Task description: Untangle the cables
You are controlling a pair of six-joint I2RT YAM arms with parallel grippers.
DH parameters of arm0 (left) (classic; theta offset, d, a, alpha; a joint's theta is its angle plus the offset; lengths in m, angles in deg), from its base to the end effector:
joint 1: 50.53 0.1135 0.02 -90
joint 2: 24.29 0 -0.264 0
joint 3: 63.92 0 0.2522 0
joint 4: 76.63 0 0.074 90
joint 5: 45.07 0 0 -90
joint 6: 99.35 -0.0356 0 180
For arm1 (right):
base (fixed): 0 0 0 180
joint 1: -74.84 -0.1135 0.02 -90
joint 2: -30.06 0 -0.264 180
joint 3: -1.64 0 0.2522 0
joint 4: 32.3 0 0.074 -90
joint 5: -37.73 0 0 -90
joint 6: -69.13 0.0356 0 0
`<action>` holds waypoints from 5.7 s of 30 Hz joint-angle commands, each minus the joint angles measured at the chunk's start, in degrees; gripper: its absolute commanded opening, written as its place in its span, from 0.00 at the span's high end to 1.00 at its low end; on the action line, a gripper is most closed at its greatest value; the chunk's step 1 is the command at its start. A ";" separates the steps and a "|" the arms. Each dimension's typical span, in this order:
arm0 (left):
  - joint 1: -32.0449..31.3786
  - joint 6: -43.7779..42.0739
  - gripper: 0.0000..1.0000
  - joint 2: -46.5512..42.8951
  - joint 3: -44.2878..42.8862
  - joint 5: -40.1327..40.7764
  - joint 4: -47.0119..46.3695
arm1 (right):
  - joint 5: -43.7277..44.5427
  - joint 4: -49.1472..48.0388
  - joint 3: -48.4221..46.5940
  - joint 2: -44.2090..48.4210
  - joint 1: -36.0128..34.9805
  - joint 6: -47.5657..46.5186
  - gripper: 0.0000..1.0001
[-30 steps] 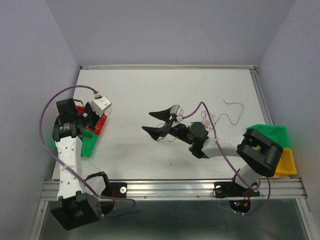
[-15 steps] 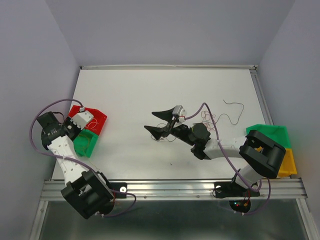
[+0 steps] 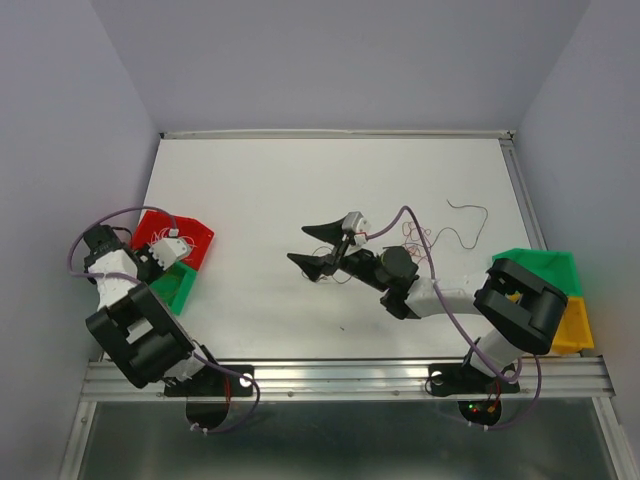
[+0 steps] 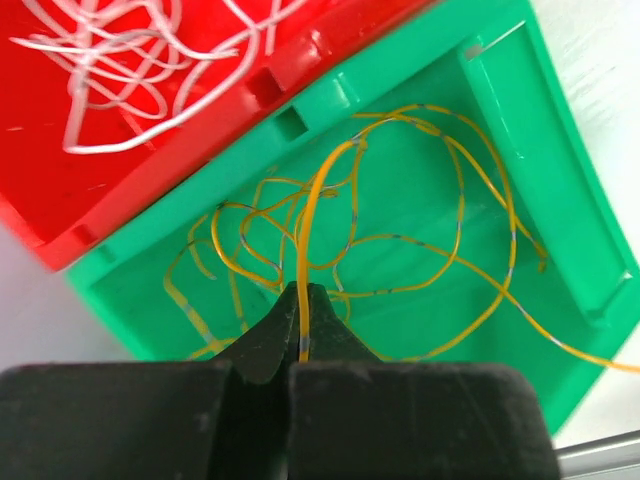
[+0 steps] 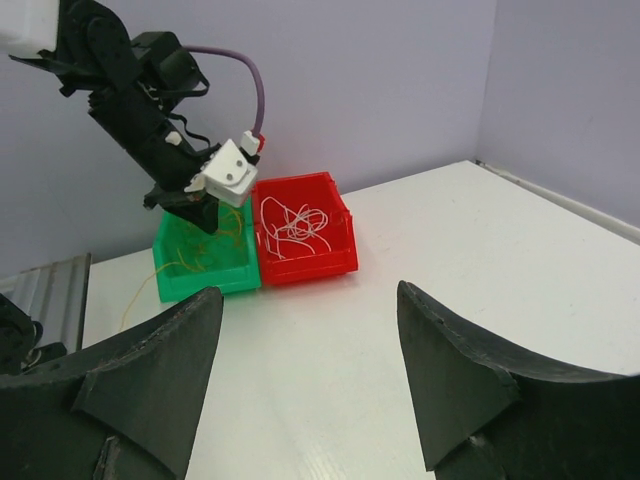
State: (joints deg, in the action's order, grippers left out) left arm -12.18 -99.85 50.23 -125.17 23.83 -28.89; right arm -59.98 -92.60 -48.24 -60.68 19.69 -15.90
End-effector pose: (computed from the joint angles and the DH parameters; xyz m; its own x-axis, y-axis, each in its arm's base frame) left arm 0.2016 0.1432 0.2163 -0.4360 0.8446 -0.3106 0.6898 0.5354 0.4874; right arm 0.1773 0.2630 0.2489 0.1128 0.3122 -0.9433 -0.8987 0.4370 0.0372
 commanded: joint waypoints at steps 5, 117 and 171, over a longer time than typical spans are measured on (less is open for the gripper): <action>-0.64 0.76 1.00 6.43 1.24 5.01 -5.31 | -0.91 -4.16 -3.08 -0.75 0.14 0.39 0.25; -56.63 81.01 0.01 -4.74 0.20 -1.66 -61.66 | 80.48 153.26 -17.49 12.00 54.71 116.32 0.99; -56.81 79.60 0.01 -0.87 -1.73 -1.57 -59.38 | 43.50 100.62 -16.09 2.85 78.80 70.03 0.38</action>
State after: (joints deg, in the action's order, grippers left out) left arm -68.55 -19.59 49.27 -125.06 23.02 -86.81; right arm -12.85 12.01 -60.79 -57.53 98.13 58.17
